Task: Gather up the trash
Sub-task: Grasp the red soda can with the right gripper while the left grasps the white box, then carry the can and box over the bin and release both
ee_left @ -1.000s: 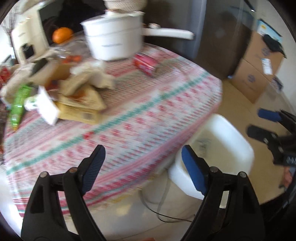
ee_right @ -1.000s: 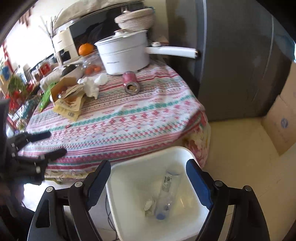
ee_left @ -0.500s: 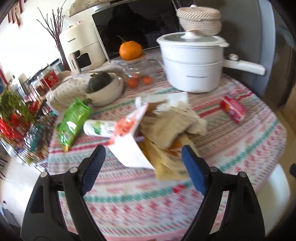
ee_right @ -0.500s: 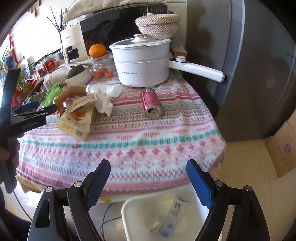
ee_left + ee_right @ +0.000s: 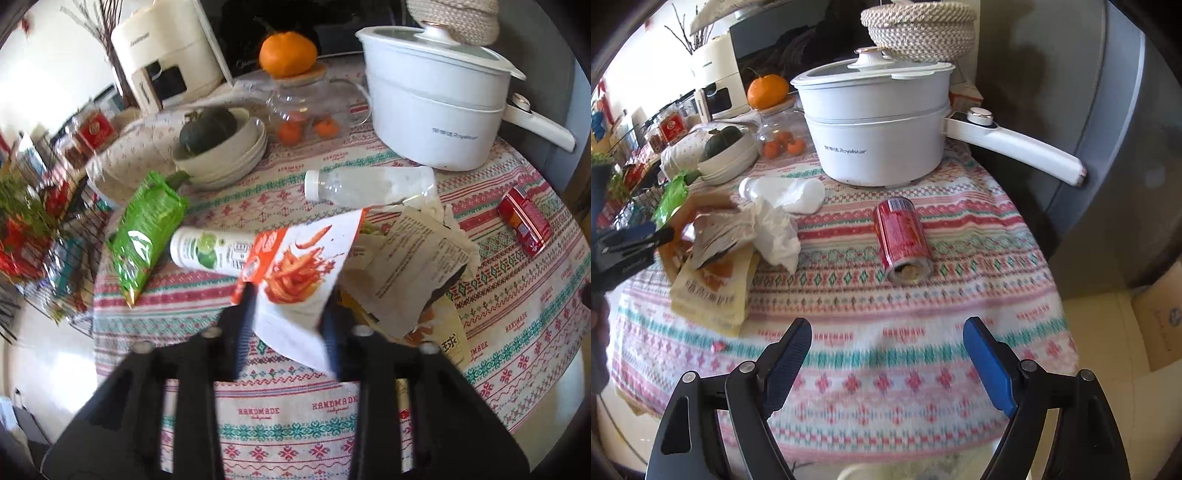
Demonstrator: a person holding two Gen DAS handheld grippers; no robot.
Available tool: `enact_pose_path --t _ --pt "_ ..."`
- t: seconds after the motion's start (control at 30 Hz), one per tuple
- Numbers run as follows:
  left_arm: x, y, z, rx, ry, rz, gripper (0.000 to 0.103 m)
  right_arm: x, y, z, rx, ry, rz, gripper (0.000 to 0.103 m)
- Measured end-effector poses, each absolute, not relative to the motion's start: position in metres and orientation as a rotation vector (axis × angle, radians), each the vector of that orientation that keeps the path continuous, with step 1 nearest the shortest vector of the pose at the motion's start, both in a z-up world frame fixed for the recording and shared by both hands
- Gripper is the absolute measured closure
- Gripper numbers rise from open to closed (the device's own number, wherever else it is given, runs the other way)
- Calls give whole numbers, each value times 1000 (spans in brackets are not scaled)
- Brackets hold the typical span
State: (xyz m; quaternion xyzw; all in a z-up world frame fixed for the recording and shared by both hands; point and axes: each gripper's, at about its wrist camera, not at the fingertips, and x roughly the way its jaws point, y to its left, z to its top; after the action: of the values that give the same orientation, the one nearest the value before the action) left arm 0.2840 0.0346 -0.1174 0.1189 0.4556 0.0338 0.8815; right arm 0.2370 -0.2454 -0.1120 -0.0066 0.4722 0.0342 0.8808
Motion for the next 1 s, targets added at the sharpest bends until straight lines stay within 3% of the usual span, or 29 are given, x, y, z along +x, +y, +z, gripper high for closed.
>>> enact_pose_path --t 0.23,0.57,0.67,0.8,1.0 --pt "279 34 -109 303 882 101 95 293 -245 -142 -11 1020 16 18" --pt "260 33 -79 362 750 103 98 344 -240 -170 -105 1056 -62 20" --pt "254 33 -74 377 725 104 98 352 -242 -177 -77 1077 -51 28" --pt "246 34 -67 373 703 104 98 359 -244 -186 -31 1116 -17 48" --pt "233 39 -59 348 691 105 98 351 -243 -187 8 1130 27 50"
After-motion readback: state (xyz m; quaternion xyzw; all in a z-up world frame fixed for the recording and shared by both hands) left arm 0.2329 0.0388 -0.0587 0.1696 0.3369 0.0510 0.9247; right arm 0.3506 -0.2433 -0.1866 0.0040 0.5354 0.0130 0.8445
